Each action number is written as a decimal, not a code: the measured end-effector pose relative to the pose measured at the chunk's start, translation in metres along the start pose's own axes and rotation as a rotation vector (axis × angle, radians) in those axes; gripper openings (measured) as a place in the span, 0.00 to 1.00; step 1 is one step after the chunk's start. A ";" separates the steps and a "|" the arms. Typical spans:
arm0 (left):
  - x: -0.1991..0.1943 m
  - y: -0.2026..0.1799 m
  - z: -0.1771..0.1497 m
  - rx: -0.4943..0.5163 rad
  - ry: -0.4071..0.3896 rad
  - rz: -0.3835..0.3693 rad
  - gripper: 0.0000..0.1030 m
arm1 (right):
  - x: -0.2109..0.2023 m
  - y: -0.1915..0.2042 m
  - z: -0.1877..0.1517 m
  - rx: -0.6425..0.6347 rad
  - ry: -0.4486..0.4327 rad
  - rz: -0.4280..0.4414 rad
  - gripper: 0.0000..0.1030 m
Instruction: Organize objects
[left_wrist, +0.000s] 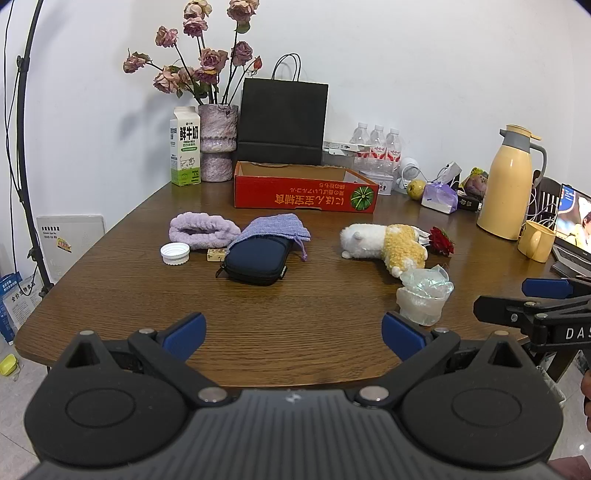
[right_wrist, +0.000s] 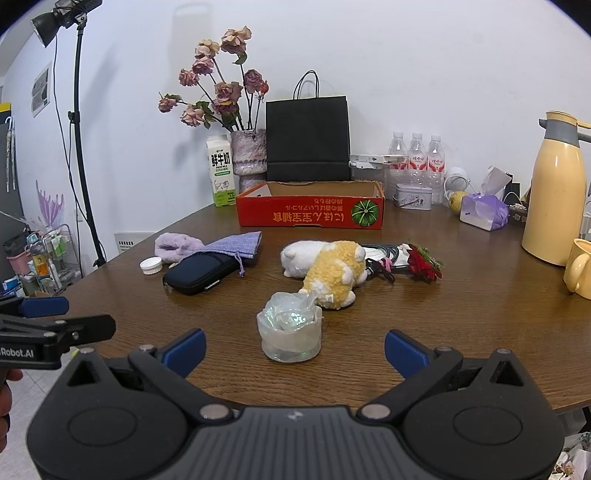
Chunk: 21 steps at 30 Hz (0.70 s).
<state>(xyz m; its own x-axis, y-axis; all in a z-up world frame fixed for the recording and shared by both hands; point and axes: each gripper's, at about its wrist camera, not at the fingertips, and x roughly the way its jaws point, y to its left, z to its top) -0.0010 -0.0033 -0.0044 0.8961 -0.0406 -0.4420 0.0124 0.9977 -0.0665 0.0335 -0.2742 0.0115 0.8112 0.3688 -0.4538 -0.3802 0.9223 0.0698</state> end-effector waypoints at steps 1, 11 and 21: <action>0.000 -0.001 0.000 0.001 -0.001 -0.001 1.00 | 0.000 0.000 0.000 0.000 0.000 0.000 1.00; 0.000 -0.001 0.000 0.000 -0.002 -0.001 1.00 | -0.001 0.000 0.000 -0.001 -0.001 -0.001 1.00; 0.000 -0.001 0.000 -0.001 -0.001 -0.001 1.00 | 0.000 0.001 0.000 -0.002 -0.001 -0.001 1.00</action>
